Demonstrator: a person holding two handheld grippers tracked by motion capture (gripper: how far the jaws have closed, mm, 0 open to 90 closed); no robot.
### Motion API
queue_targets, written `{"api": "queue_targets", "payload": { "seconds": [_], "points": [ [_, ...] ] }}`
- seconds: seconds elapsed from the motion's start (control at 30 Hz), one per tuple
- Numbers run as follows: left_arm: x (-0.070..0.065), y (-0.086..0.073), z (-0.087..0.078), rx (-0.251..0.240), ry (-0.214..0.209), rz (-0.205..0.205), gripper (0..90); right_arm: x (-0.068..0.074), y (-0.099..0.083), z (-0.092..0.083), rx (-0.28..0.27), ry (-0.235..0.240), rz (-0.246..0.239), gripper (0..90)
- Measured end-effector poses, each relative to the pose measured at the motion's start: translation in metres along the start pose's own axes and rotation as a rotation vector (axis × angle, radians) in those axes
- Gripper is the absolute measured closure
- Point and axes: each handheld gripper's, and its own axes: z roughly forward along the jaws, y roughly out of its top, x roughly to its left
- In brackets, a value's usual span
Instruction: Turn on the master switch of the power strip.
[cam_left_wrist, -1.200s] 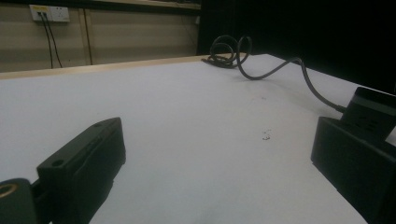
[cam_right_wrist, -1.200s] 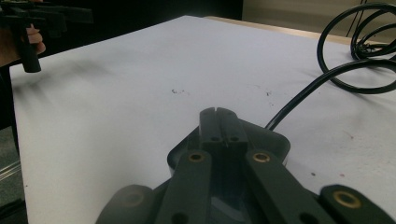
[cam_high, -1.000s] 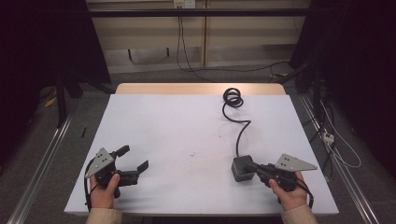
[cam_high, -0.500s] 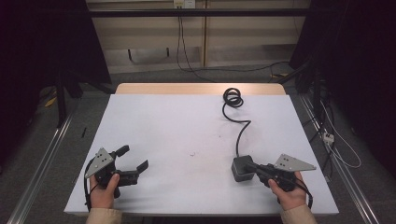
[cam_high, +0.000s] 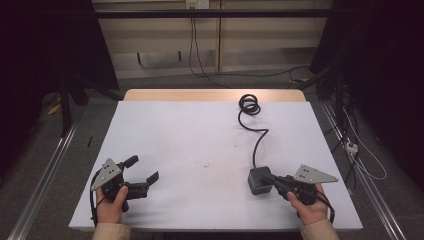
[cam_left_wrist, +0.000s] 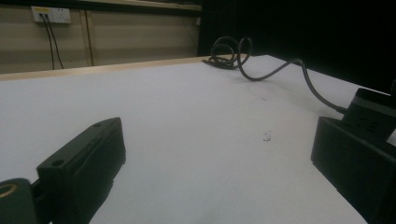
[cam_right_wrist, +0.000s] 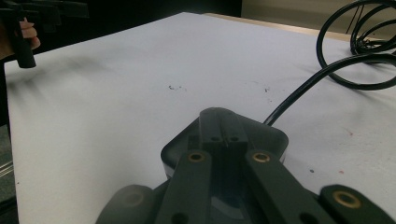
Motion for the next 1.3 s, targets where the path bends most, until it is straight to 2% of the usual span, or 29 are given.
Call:
{"api": "queue_targets", "payload": {
  "seconds": [0.4, 0.93, 1.3],
  "points": [
    [0.0001, 0.0000, -0.0001, -0.002, 0.002, -0.002, 2.7, -0.0010, -0.0009, 0.0014, 0.008, 0.001, -0.006, 90.0],
    [-0.0005, 0.0000, -0.0008, -0.001, 0.004, -0.002, 2.7, -0.0045, -0.0024, 0.0022, 0.004, 0.016, 0.011, 90.0],
    [-0.0008, 0.0000, -0.0009, -0.004, 0.004, -0.003, 2.7, -0.0048, -0.0017, 0.0024, 0.013, 0.000, -0.007, 90.0]
  ]
}}
